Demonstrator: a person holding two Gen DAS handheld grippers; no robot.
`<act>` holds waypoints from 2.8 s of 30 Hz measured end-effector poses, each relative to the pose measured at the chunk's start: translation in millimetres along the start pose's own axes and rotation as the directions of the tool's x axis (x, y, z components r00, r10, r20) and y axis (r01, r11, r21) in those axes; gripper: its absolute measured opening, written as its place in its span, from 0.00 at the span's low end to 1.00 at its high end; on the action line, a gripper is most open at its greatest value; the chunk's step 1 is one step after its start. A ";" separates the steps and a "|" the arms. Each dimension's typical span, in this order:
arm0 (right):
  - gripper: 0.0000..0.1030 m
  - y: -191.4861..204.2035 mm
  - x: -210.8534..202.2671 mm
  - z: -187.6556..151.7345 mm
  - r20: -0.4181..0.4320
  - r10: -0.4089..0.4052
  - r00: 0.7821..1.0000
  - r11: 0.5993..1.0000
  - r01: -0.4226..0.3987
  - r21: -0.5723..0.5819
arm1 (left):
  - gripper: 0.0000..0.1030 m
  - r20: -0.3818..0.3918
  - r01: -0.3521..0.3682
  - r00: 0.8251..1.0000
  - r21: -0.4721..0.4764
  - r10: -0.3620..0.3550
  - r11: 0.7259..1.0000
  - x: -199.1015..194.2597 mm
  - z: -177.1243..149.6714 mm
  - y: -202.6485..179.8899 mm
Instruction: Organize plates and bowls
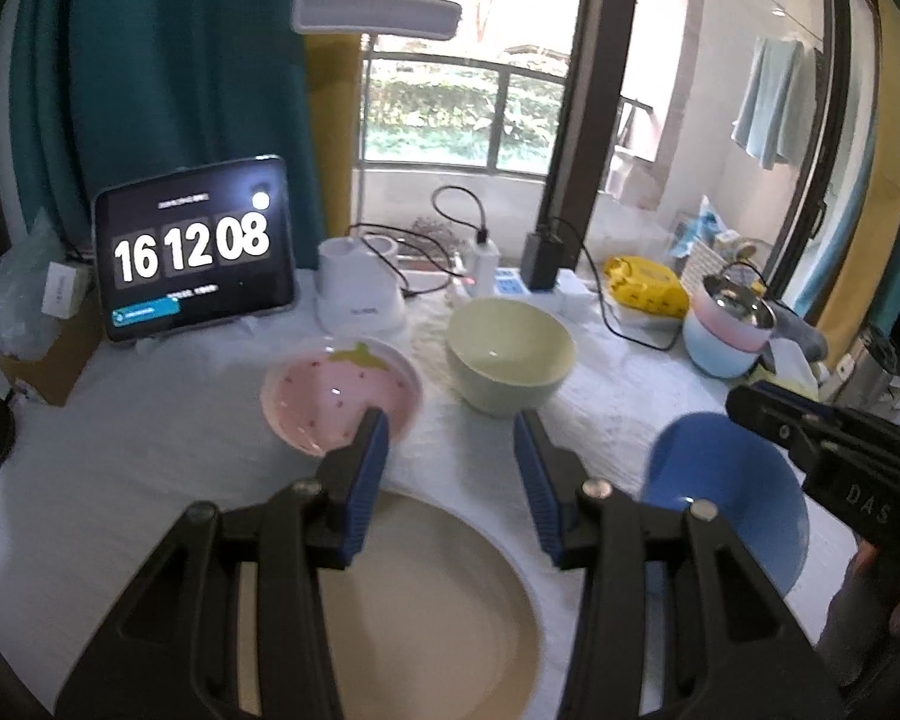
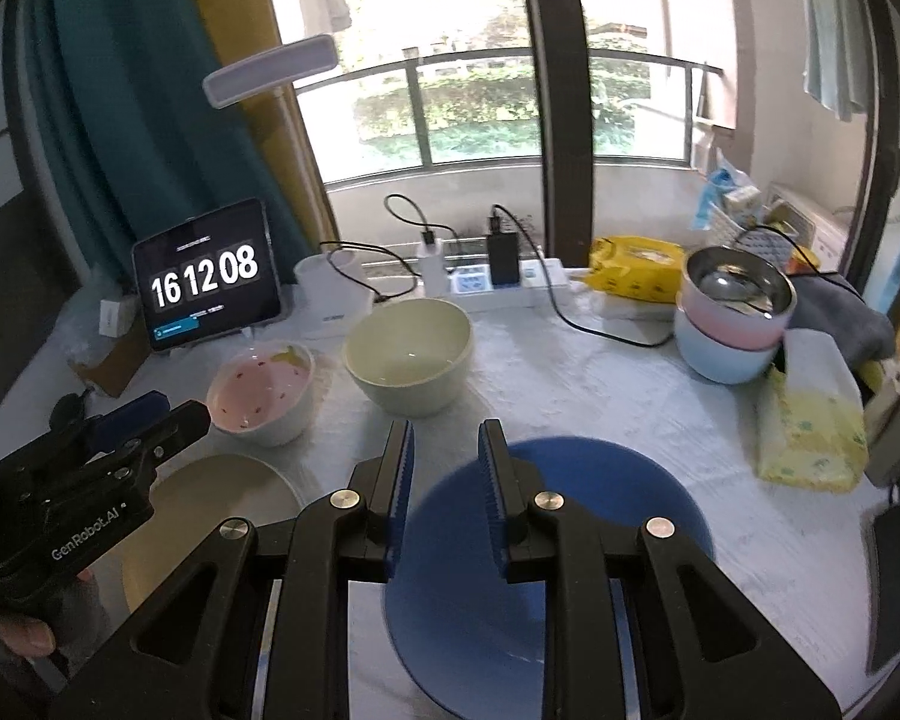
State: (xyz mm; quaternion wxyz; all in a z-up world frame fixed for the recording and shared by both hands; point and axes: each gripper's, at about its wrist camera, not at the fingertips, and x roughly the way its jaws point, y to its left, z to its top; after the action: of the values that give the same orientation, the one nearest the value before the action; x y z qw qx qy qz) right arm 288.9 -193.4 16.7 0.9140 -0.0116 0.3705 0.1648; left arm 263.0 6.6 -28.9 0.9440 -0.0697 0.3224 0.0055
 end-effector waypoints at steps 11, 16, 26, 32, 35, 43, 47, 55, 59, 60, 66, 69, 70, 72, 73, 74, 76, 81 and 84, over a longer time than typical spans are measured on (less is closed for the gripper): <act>0.23 41.1 30.9 20.3 -0.019 0.040 0.999 0.997 -0.041 -0.064 | 0.44 -0.003 -0.049 0.999 -0.044 0.049 0.998 9.8 9.8 47.4; 0.23 51.3 46.3 27.3 -0.032 0.054 0.998 0.996 -0.056 -0.066 | 0.44 -0.009 -0.068 0.998 -0.050 0.067 0.996 17.3 12.3 66.5; 0.33 79.5 73.8 35.6 -0.070 0.051 0.996 0.992 -0.058 -0.111 | 0.44 -0.014 -0.065 0.998 -0.056 0.064 0.996 33.2 17.5 97.1; 0.33 96.5 89.7 39.5 -0.091 0.046 0.995 0.988 -0.059 -0.141 | 0.65 -0.027 -0.055 0.998 -0.065 0.053 0.996 45.6 19.5 117.3; 0.33 100.1 98.6 40.5 -0.100 0.045 0.994 0.988 -0.059 -0.143 | 0.66 -0.046 -0.061 0.997 -0.076 0.057 0.995 55.6 21.8 125.2; 0.33 99.0 132.0 39.7 -0.162 0.031 0.986 0.995 -0.045 -0.087 | 0.66 -0.119 -0.065 0.991 -0.079 0.055 0.995 88.9 22.0 135.4; 0.33 101.9 147.5 37.9 -0.193 0.020 0.981 0.997 -0.034 -0.071 | 0.66 -0.158 -0.060 0.986 -0.080 0.046 0.995 106.8 18.4 139.6; 0.33 101.5 179.3 31.7 -0.249 0.031 0.968 0.999 -0.032 0.000 | 0.66 -0.217 -0.053 0.975 -0.075 0.036 0.996 134.0 13.5 141.6; 0.33 98.9 190.3 30.7 -0.287 0.059 0.956 0.998 -0.050 0.036 | 0.66 -0.244 -0.036 0.970 -0.072 0.018 0.997 144.7 13.0 139.7; 0.33 98.8 193.2 30.3 -0.297 0.064 0.953 0.998 -0.054 0.043 | 0.66 -0.248 -0.035 0.969 -0.070 0.017 0.997 146.3 13.4 139.5; 0.33 101.5 205.7 28.8 -0.336 0.089 0.938 0.996 -0.074 0.058 | 0.61 -0.261 -0.024 0.965 -0.039 0.013 0.999 151.7 11.8 134.0; 0.33 102.2 212.6 27.0 -0.358 0.107 0.928 0.993 -0.085 0.076 | 0.45 -0.265 -0.012 0.964 -0.016 0.007 1.000 152.7 8.7 129.2; 0.33 103.4 214.1 26.5 -0.360 0.108 0.927 0.993 -0.086 0.076 | 0.41 -0.267 -0.009 0.964 -0.009 0.006 1.000 153.8 6.9 127.8; 0.33 106.2 216.4 26.1 -0.364 0.108 0.925 0.994 -0.090 0.066 | 0.37 -0.275 -0.007 0.961 0.000 0.007 1.000 156.4 4.4 126.2; 0.33 107.8 218.1 26.0 -0.388 0.114 0.915 0.993 -0.098 0.062 | 0.35 -0.279 -0.002 0.960 0.003 0.003 1.000 157.5 3.3 125.4; 0.33 109.6 219.5 25.2 -0.390 0.114 0.913 0.993 -0.099 0.060 | 0.34 -0.282 0.005 0.959 0.005 -0.003 1.000 158.5 2.8 124.5; 0.33 111.7 221.0 24.3 -0.393 0.117 0.912 0.993 -0.103 0.057 | 0.28 -0.279 0.012 0.960 0.012 -0.008 1.000 158.8 3.6 122.2; 0.28 115.8 221.2 23.2 -0.384 0.103 0.917 0.995 -0.096 0.039 | 0.23 -0.275 0.016 0.962 0.022 -0.010 1.000 158.6 3.1 118.8; 0.26 113.8 221.0 23.2 -0.382 0.108 0.918 0.994 -0.096 0.050 | 0.23 -0.271 0.019 0.963 0.019 -0.014 1.000 156.8 3.1 119.2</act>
State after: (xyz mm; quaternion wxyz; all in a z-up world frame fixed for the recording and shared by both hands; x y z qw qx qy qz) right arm 417.5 -17.8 -105.6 0.8140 -0.0105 0.5450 0.2008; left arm 382.6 119.6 -137.3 0.8919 -0.0622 0.4477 -0.0154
